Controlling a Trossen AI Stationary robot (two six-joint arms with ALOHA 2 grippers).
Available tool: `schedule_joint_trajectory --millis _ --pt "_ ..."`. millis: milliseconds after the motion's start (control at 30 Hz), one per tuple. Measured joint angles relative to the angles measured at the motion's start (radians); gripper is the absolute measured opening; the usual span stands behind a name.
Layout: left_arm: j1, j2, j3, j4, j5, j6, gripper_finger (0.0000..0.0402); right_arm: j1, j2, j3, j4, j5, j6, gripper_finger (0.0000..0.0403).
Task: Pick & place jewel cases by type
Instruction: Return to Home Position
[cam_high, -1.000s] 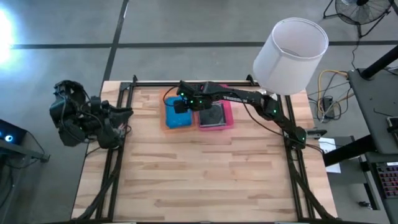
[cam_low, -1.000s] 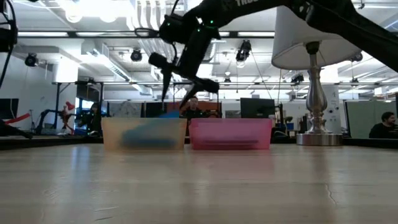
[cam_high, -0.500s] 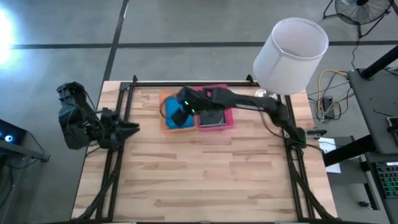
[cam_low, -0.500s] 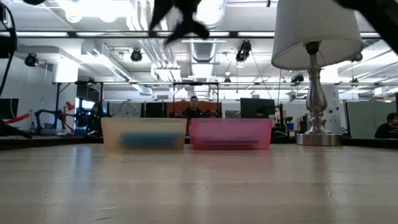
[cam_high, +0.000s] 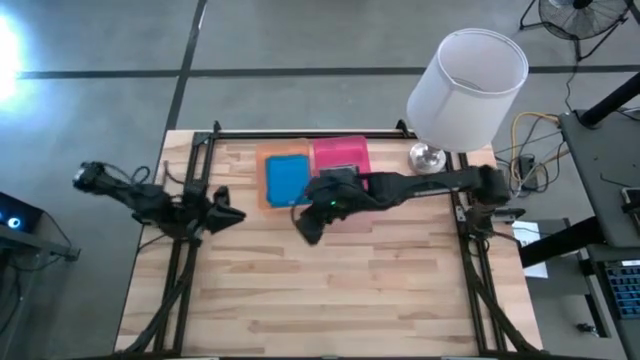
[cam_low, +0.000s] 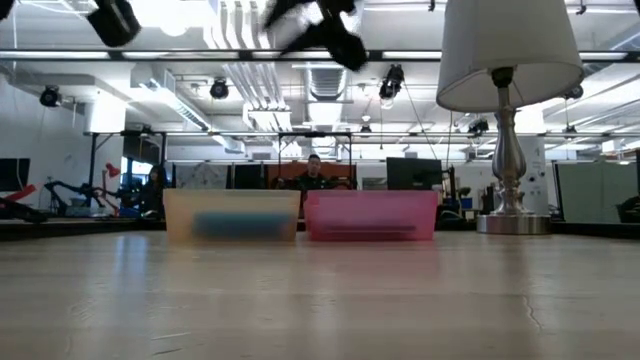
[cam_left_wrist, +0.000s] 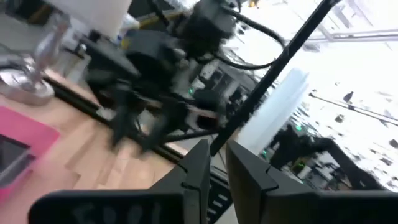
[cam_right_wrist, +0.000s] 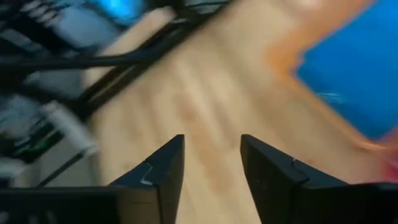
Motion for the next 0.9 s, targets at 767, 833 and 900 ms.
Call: schedule_joint_trajectory --millis 767,833,900 --pt "0.546 -0.068 0.042 -0.249 0.339 -0.006 0.0035 0.014 -1.060 -0.708 0.092 0.307 -0.182 0.0086" --pt "0.546 -0.091 0.001 -0.213 0.342 -0.005 0.0035 -0.005 -1.157 -0.835 0.233 0.264 -0.236 0.0086" --pt "0.546 -0.114 -0.061 -0.133 0.365 -0.001 0.0035 -0.027 -1.237 -0.968 0.387 0.197 -0.265 0.0084"
